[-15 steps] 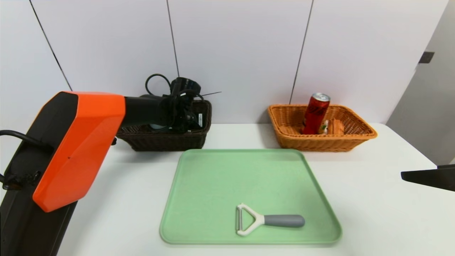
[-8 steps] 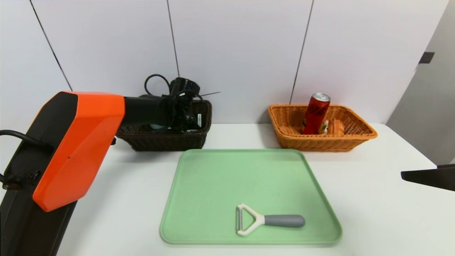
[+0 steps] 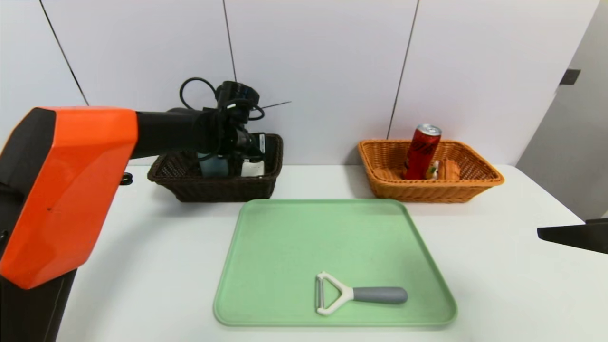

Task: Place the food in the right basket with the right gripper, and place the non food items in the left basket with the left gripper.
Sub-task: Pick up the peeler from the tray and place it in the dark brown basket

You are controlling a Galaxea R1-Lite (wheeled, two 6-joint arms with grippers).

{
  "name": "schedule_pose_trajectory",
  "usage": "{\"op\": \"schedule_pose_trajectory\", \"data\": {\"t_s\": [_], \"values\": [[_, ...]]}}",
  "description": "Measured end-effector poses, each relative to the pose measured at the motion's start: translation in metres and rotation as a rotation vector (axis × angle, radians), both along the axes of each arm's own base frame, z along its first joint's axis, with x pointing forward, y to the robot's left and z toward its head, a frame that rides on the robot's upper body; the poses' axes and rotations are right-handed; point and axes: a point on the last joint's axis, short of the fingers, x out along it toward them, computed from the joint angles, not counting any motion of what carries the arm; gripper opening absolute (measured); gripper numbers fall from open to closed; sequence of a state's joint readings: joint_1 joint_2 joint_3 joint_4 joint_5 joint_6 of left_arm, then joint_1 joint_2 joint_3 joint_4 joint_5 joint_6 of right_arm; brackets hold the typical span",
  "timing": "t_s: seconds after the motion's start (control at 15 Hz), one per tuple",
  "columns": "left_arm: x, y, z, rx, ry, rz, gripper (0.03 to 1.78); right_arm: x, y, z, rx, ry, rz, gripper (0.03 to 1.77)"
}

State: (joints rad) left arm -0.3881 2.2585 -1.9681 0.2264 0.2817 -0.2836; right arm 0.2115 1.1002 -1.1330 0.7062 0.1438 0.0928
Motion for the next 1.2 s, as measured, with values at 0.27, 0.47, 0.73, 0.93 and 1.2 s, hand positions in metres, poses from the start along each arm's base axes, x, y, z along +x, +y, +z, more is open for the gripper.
{"op": "schedule_pose_trajectory", "data": {"t_s": [0.27, 0.47, 0.73, 0.93, 1.2], "values": [[-0.028, 0.011, 0.057, -0.009, -0.114, -0.023, 1.59, -0.001, 0.0, 0.001, 0.002, -0.003, -0.001, 1.7], [-0.06, 0.013, 0.093, -0.026, -0.144, -0.074, 1.63, 0.0, 0.0, 0.002, 0.007, -0.026, 0.0, 1.7], [-0.103, -0.004, 0.115, -0.075, -0.087, -0.215, 1.66, 0.001, 0.0, 0.001, 0.017, -0.069, 0.0, 1.7], [-0.133, -0.03, 0.12, -0.111, -0.044, -0.348, 1.67, 0.0, 0.0, 0.001, 0.018, -0.07, 0.001, 1.7], [-0.175, -0.069, 0.096, -0.089, 0.104, -0.605, 1.67, 0.0, 0.0, 0.002, 0.019, -0.077, 0.002, 1.7]]}}
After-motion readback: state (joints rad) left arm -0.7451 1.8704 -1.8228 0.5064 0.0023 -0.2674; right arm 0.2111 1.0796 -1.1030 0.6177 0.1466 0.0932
